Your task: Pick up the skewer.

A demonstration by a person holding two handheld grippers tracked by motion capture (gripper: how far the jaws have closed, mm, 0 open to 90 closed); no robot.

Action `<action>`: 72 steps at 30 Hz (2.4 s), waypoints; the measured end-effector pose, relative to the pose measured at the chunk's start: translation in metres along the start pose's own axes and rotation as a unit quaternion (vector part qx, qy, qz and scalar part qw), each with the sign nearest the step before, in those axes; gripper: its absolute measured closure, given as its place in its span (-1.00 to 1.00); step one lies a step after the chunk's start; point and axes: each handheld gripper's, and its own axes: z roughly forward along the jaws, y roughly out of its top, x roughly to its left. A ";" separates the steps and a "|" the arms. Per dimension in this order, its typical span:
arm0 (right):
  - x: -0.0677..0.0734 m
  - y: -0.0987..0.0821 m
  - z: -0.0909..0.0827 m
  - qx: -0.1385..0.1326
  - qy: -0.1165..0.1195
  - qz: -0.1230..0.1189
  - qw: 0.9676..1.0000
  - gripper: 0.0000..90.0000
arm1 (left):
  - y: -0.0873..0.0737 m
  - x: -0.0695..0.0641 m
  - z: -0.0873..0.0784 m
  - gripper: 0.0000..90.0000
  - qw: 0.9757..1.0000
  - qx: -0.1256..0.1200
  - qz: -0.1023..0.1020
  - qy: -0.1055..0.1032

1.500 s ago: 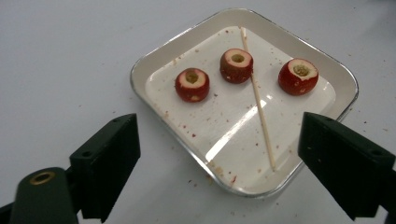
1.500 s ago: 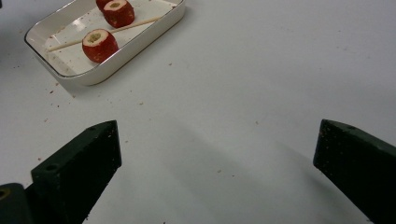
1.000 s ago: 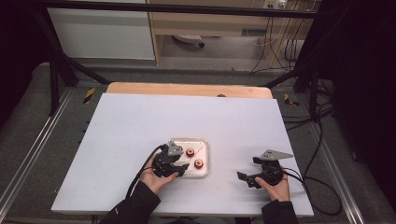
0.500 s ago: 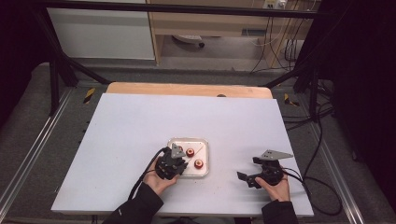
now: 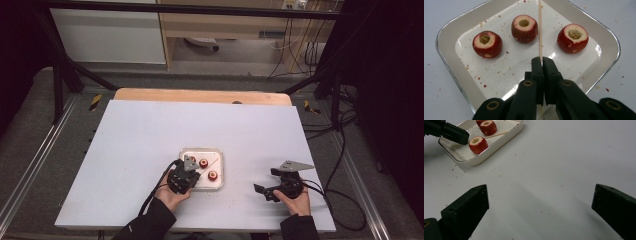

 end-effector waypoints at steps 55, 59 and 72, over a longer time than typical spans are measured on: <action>0.089 0.053 0.034 0.059 -0.041 -0.328 0.942 -0.58 | 0.021 -0.007 -0.038 0.97 0.994 -0.047 0.067 -0.076; 0.095 0.055 0.041 0.071 -0.036 -0.367 0.927 -0.45 | 0.025 -0.014 -0.034 0.97 0.993 -0.043 0.076 -0.083; 0.102 0.054 0.053 0.088 -0.038 -0.519 0.850 0.22 | 0.031 -0.028 -0.026 0.97 0.989 -0.033 0.103 -0.098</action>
